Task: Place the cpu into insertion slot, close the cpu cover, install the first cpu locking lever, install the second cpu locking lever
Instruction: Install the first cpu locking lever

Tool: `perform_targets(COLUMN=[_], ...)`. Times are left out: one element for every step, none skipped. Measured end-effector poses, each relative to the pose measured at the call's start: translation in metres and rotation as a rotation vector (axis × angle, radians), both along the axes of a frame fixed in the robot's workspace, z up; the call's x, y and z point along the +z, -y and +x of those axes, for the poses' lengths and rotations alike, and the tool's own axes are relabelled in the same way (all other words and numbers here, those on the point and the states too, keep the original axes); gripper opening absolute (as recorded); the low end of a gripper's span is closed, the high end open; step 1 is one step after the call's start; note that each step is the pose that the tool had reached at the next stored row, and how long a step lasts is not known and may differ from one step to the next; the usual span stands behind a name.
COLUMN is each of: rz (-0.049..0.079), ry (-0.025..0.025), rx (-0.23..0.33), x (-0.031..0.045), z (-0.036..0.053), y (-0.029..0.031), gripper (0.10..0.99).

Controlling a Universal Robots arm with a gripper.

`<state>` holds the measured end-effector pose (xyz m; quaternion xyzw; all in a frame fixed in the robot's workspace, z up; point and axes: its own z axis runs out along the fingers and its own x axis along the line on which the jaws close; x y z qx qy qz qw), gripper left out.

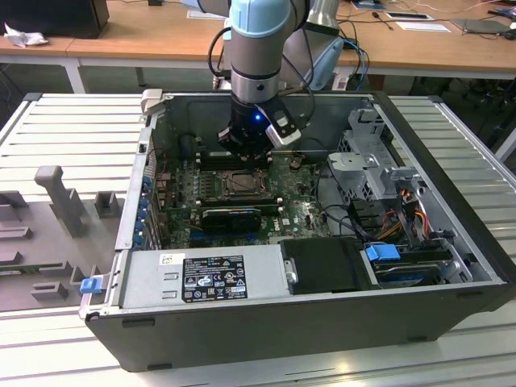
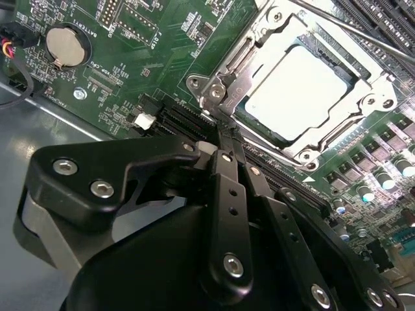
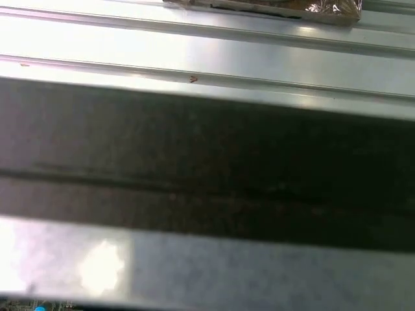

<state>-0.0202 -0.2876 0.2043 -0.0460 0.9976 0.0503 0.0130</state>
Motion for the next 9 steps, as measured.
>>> perform_targets(rz=[0.0,0.0,0.0,-0.001,-0.004,-0.007,-0.009,-0.012,-0.013], ry=[0.0,0.0,0.0,0.0001,0.0,-0.0001,-0.0001,-0.0001,-0.0001], rx=[0.0,0.0,0.0,0.0,0.0,0.0,0.0,0.0,0.0], x=[0.0003,0.0009,0.0016,0.0015,0.0012,0.001,0.0007,0.0005,0.0003], z=[0.0,0.0,0.0,0.0001,0.0002,0.0002,0.0002,0.0003,0.0003], y=[0.0,0.0001,0.0,0.0,0.0,0.0,0.0,0.0,0.0], gripper=[0.106,0.106,0.106,0.106,0.106,0.106,0.106,0.106,0.106])
